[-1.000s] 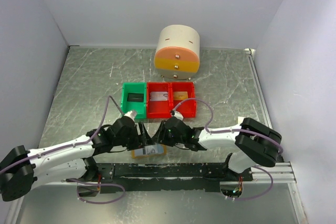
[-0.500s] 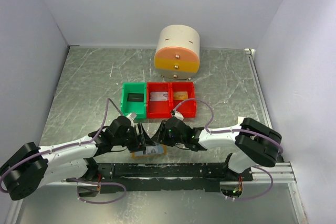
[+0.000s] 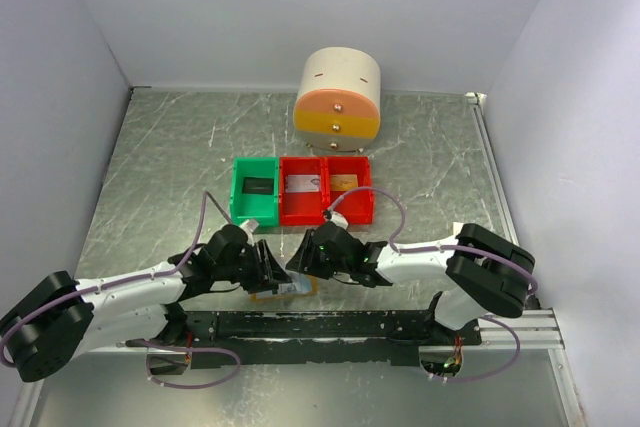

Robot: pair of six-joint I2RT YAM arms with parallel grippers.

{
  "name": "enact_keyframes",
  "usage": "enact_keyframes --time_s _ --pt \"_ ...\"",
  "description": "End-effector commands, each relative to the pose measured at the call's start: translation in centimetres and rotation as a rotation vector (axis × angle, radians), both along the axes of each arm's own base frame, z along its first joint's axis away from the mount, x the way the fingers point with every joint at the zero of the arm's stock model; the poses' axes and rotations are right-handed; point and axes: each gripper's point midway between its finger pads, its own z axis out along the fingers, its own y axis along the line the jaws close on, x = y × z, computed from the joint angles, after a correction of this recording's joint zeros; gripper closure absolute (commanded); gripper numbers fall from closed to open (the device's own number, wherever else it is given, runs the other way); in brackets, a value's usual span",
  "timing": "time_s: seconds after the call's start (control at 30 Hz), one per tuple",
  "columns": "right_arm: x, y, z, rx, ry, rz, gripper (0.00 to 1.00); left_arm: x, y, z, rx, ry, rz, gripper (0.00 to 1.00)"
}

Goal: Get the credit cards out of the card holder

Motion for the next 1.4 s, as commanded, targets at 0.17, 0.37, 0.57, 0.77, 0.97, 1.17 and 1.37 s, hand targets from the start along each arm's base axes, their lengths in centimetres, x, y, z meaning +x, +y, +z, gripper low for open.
enact_keyframes --time_s 0.17,0.37,0.57,0.77,0.97,1.17,1.37 --pt "-2.7 -5.7 -5.9 -0.279 0.108 0.020 0.54 0.8 0.2 1.1 -0.009 -0.035 0.038 0.51" --pt "-2.8 -5.7 -5.9 -0.279 0.112 0.026 0.54 0.8 0.2 1.3 -0.026 -0.043 0.043 0.67" --pt "-2.8 -5.7 -5.9 -0.276 0.111 0.019 0.54 0.9 0.2 1.3 -0.016 -0.042 0.044 0.76" --pt "-2.8 -5.9 -5.9 -0.281 0.109 0.020 0.54 1.0 0.4 1.3 0.000 -0.038 0.049 0.82" --pt "-2.8 -5.9 -5.9 -0.281 0.110 0.020 0.54 1.1 0.9 1.0 0.031 -0.031 0.072 0.82" --pt "-2.8 -5.8 -5.9 -0.281 0.113 0.020 0.54 1.1 1.1 1.1 0.039 -0.036 0.076 0.83" --pt "-2.8 -5.7 -5.6 -0.275 0.108 0.027 0.54 1.2 1.6 1.0 0.074 -0.038 0.088 0.82"
